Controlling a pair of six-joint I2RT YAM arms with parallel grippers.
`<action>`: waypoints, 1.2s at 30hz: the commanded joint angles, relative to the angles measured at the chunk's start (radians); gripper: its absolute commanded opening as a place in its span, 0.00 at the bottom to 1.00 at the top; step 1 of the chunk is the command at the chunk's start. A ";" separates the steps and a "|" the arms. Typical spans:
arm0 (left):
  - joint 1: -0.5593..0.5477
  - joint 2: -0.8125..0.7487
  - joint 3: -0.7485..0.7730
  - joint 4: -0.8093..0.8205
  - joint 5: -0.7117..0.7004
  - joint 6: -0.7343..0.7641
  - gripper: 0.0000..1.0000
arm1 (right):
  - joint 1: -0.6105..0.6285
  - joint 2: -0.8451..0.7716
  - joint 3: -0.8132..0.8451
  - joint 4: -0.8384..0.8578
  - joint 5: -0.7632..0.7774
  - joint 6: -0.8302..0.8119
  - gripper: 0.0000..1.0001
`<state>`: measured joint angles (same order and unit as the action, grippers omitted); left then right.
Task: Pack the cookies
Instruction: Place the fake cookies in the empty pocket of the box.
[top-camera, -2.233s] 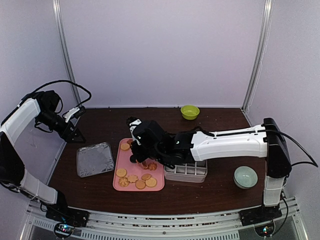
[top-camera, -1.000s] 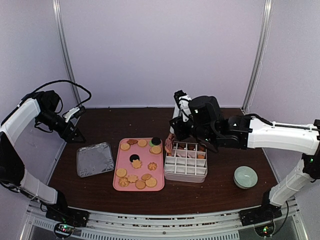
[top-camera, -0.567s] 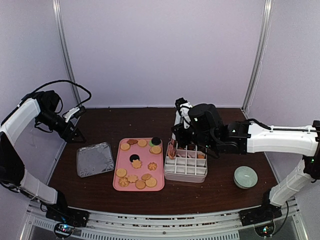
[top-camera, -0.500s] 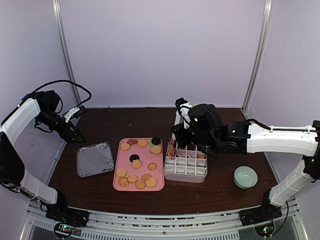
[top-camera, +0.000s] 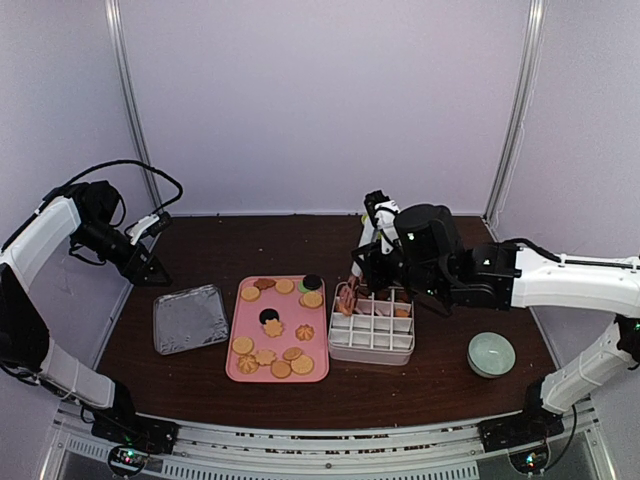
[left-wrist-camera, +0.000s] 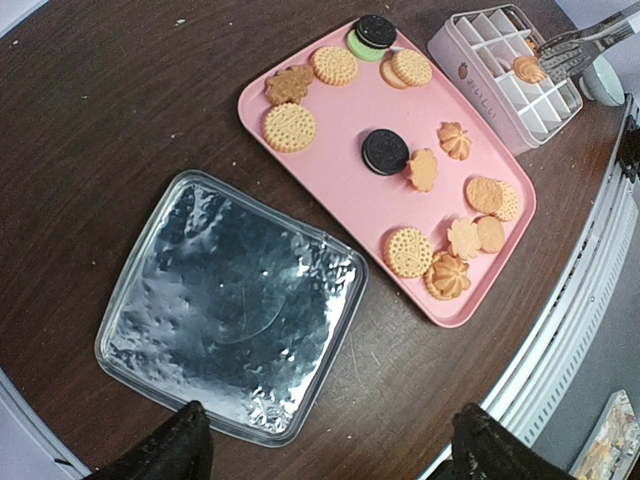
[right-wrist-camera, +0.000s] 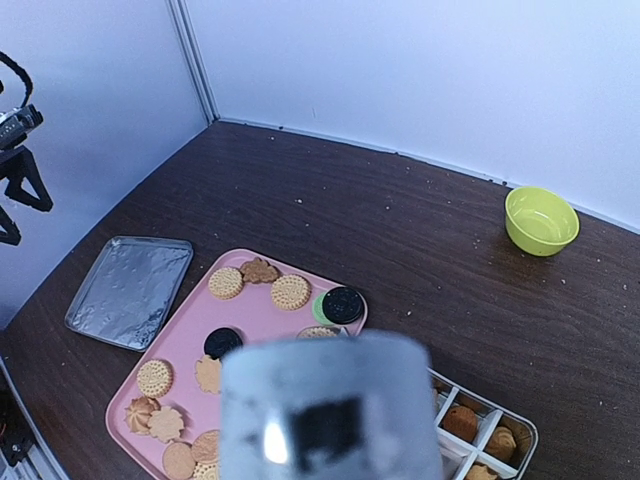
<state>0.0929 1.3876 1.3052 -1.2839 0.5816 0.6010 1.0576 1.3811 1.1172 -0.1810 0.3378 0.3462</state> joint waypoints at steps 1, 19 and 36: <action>0.009 -0.012 0.022 -0.005 0.020 0.005 0.85 | -0.003 -0.017 -0.022 0.034 -0.011 0.019 0.00; 0.008 -0.017 0.025 -0.007 0.017 0.003 0.85 | -0.003 0.075 -0.008 0.055 -0.023 0.033 0.08; 0.008 -0.010 0.032 -0.007 0.018 0.004 0.85 | 0.059 0.047 0.069 -0.008 0.047 -0.027 0.32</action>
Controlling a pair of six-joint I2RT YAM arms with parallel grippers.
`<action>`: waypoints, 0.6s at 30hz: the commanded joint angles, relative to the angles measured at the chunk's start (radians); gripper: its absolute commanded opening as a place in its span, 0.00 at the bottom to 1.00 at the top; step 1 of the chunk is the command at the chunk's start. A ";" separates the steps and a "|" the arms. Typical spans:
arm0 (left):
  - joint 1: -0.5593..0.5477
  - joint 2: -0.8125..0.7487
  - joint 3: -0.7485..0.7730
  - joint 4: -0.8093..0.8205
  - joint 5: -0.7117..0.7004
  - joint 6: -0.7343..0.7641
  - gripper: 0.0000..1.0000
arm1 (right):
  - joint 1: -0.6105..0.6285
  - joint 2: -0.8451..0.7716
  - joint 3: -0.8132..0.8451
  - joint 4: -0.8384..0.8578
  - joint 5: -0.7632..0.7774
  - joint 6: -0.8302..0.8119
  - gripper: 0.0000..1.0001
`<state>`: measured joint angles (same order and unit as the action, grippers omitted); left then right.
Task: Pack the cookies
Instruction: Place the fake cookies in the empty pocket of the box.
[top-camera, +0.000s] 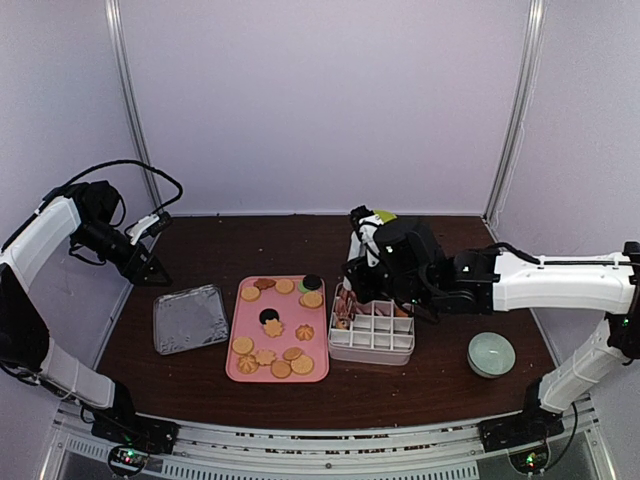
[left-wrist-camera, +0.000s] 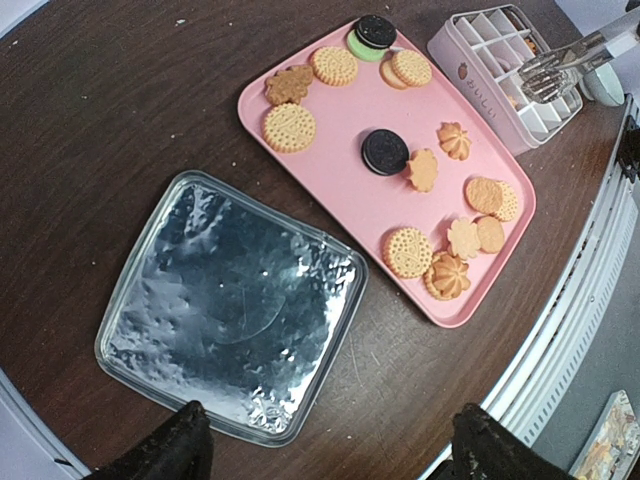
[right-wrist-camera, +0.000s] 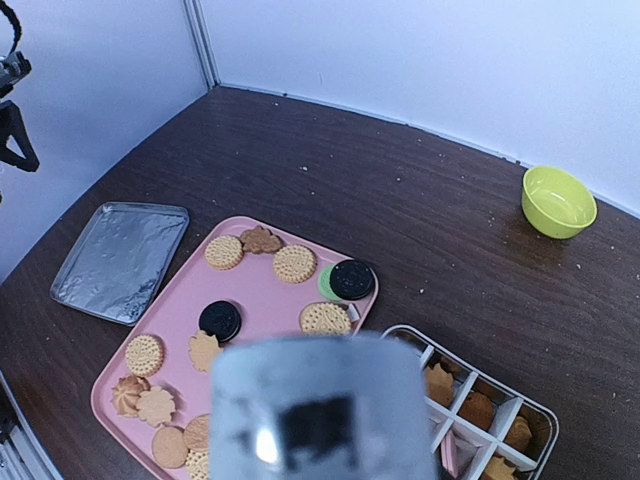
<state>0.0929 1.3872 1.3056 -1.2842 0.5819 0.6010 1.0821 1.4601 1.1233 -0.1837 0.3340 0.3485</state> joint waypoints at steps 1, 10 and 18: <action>0.008 -0.011 0.033 -0.006 0.019 0.004 0.85 | 0.040 -0.030 0.071 -0.009 0.057 -0.033 0.32; 0.009 -0.009 0.032 -0.007 0.017 0.003 0.85 | 0.125 0.040 0.149 0.004 0.020 -0.029 0.32; 0.009 -0.012 0.033 -0.007 0.015 0.001 0.85 | 0.183 0.203 0.246 0.030 -0.035 -0.007 0.32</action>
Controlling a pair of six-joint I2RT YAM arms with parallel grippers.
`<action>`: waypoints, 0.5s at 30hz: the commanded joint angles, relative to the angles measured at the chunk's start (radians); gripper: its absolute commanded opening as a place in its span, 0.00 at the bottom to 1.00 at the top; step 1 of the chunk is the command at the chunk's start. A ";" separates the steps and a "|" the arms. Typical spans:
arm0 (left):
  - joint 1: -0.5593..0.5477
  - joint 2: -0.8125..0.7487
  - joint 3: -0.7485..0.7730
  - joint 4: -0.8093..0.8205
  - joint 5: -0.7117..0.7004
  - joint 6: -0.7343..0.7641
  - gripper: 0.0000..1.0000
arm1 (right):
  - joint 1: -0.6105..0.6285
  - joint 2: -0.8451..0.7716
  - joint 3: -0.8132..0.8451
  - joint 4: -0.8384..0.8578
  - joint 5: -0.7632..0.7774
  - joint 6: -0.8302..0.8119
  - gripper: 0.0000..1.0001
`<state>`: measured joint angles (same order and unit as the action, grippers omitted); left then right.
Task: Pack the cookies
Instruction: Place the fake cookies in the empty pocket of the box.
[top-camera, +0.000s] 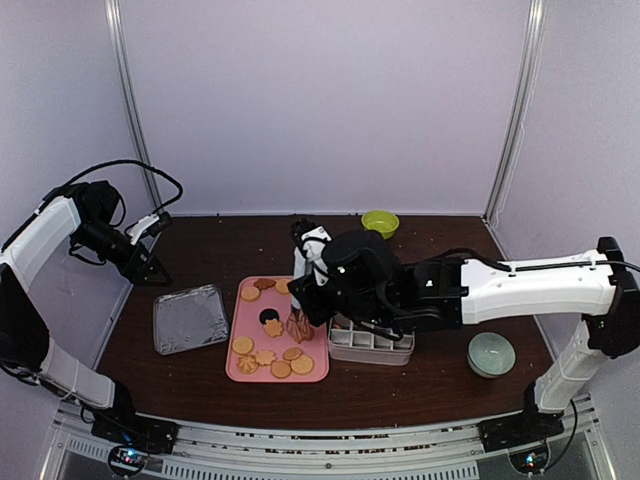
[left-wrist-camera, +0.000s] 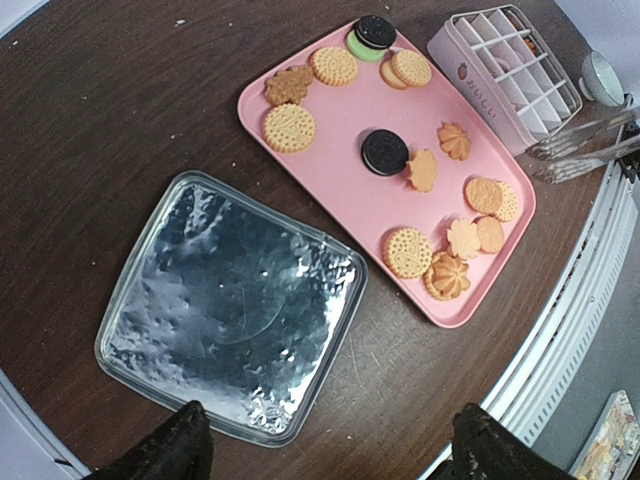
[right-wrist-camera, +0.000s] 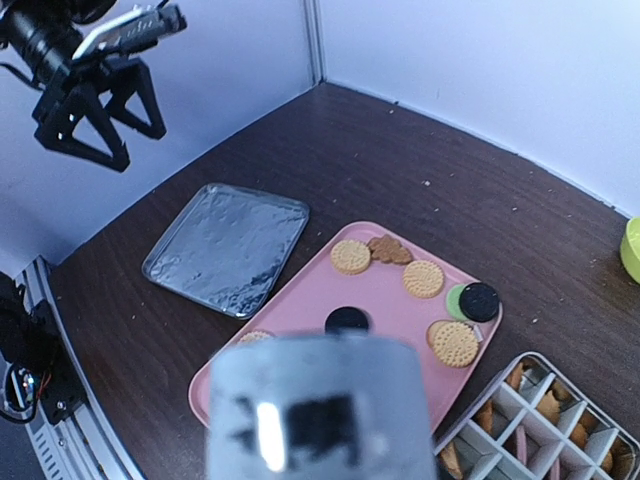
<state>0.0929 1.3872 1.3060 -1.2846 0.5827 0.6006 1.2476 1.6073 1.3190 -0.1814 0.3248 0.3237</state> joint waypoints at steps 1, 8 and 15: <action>0.008 -0.013 0.032 -0.007 0.013 0.002 0.85 | 0.018 0.071 0.059 0.027 -0.026 0.017 0.32; 0.009 -0.015 0.027 -0.006 0.010 0.005 0.85 | 0.019 0.140 0.083 0.034 -0.015 0.017 0.36; 0.009 -0.016 0.027 -0.006 0.008 0.007 0.85 | 0.019 0.183 0.076 0.047 -0.008 0.020 0.38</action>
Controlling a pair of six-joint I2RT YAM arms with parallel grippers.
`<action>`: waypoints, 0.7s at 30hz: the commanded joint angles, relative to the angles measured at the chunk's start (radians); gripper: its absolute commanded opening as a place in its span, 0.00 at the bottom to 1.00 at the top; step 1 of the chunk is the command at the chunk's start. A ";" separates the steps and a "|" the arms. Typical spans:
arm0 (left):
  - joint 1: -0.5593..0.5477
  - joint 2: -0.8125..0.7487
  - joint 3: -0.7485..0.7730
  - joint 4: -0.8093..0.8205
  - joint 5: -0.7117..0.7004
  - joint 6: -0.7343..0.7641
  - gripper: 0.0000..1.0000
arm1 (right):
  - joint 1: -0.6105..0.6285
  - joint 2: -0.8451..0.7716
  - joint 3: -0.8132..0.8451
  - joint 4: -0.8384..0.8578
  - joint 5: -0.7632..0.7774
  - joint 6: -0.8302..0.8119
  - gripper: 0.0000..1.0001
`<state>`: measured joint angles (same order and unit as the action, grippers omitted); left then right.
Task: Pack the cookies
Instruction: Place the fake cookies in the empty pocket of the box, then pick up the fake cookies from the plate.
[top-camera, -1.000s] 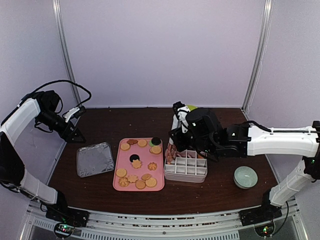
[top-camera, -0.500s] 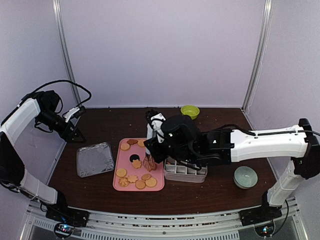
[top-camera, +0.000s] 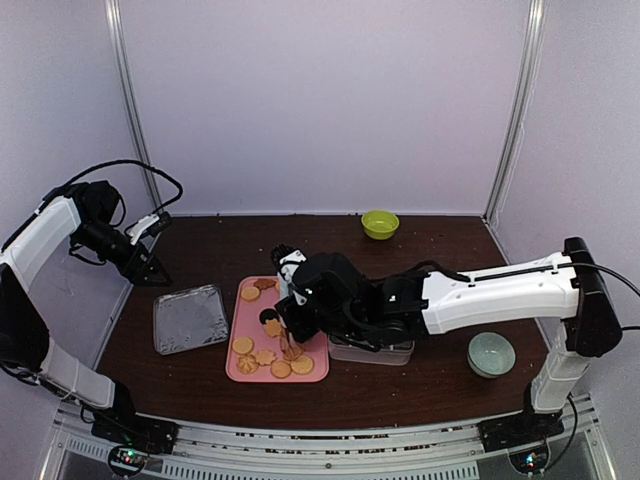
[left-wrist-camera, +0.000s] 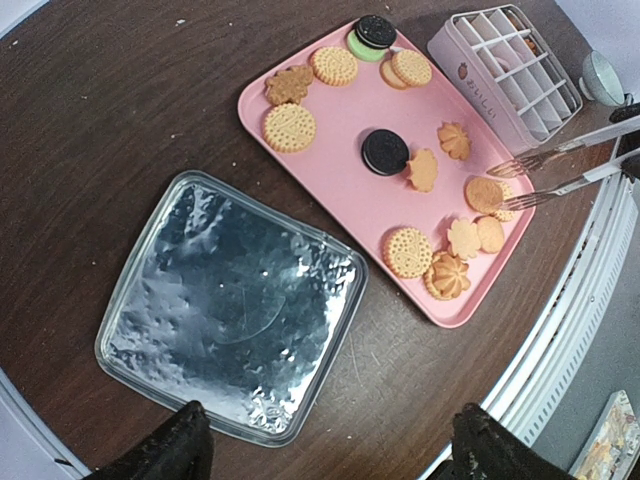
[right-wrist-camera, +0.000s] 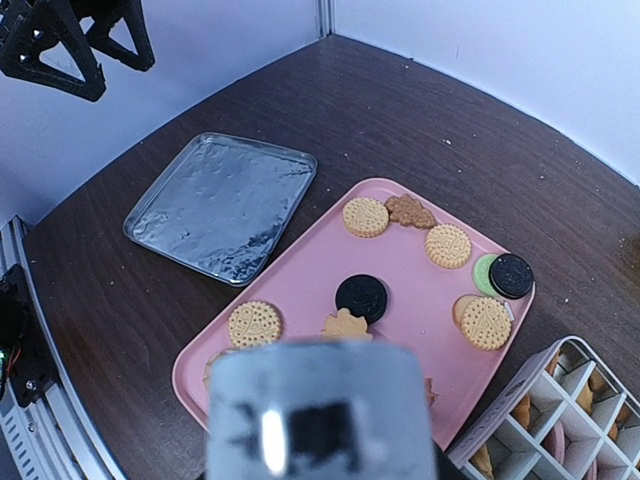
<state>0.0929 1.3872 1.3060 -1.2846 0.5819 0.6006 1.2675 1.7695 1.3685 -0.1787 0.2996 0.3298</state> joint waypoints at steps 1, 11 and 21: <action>0.008 -0.016 0.027 -0.006 0.009 0.007 0.85 | 0.000 0.026 0.026 0.045 0.023 0.015 0.37; 0.008 -0.016 0.026 -0.007 0.007 0.008 0.85 | -0.001 0.072 0.026 0.063 0.054 0.013 0.38; 0.009 -0.016 0.019 -0.006 0.013 0.010 0.85 | -0.002 0.054 0.024 0.082 0.056 0.019 0.29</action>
<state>0.0929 1.3872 1.3060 -1.2846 0.5819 0.6010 1.2675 1.8309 1.3701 -0.1249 0.3267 0.3473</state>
